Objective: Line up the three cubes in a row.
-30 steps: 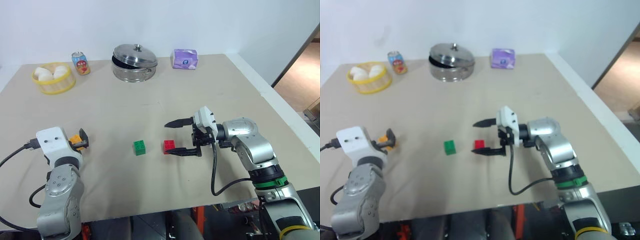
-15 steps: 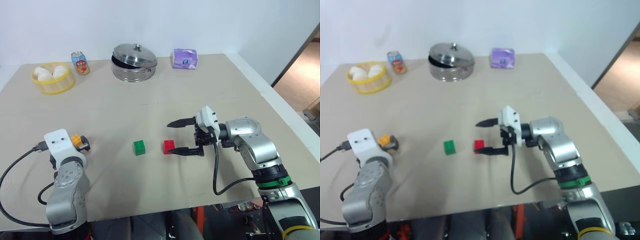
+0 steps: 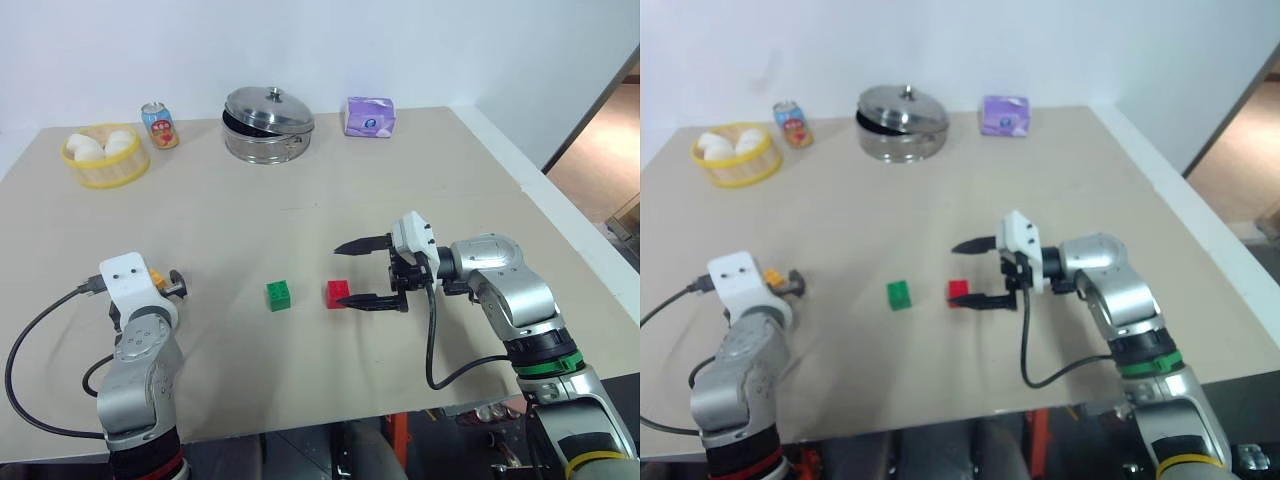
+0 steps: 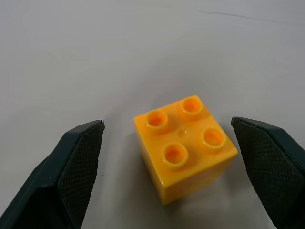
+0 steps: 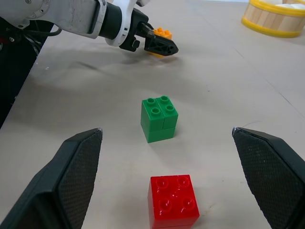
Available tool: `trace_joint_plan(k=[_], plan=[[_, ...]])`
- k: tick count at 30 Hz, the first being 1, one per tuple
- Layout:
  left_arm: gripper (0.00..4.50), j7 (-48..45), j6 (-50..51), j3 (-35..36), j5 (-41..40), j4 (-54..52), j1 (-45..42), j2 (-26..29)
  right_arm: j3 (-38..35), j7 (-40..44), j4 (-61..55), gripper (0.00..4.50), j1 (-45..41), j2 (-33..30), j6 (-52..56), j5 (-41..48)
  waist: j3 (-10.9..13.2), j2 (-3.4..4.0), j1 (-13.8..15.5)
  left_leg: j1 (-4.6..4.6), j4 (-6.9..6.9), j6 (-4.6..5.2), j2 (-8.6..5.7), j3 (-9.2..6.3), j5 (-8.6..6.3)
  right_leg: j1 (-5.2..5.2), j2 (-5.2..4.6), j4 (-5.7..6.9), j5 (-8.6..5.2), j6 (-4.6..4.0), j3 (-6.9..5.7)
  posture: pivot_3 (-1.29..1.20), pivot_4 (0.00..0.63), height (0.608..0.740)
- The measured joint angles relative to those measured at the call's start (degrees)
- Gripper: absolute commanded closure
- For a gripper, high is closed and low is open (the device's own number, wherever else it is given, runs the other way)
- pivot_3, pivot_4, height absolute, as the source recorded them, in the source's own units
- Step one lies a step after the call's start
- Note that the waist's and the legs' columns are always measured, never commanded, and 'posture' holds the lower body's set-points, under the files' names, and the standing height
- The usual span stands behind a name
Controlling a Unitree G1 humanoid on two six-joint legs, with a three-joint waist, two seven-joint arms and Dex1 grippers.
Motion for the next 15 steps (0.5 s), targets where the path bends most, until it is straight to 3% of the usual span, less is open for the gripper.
trace_joint_plan(k=[6, 15], plan=[[3.15, -0.1, -0.3, 0.4, 0.0, 0.7, -0.1, 0.0, 0.0, -0.4, -0.1, 0.0, 0.0, 0.0, 0.1, 0.0, 0.0, 0.0, 0.0, 0.01, 0.0, 0.0, 0.0, 0.0, 0.0, 0.0, 0.0, 0.0, 0.0, 0.0, 0.0, 0.0, 0.15, 0.74], [3.14, -3.1, -0.3, 1.6, -1.2, 1.9, -0.1, 2.8, 0.0, -0.6, -1.1, 0.0, -0.4, 0.6, 1.3, 1.0, 0.0, 0.0, 0.0, 0.07, -0.02, 0.0, 0.0, -0.07, 0.0, -0.01, 0.05, 0.0, 0.03, -0.05, 0.0, 0.0, 0.15, 0.74]])
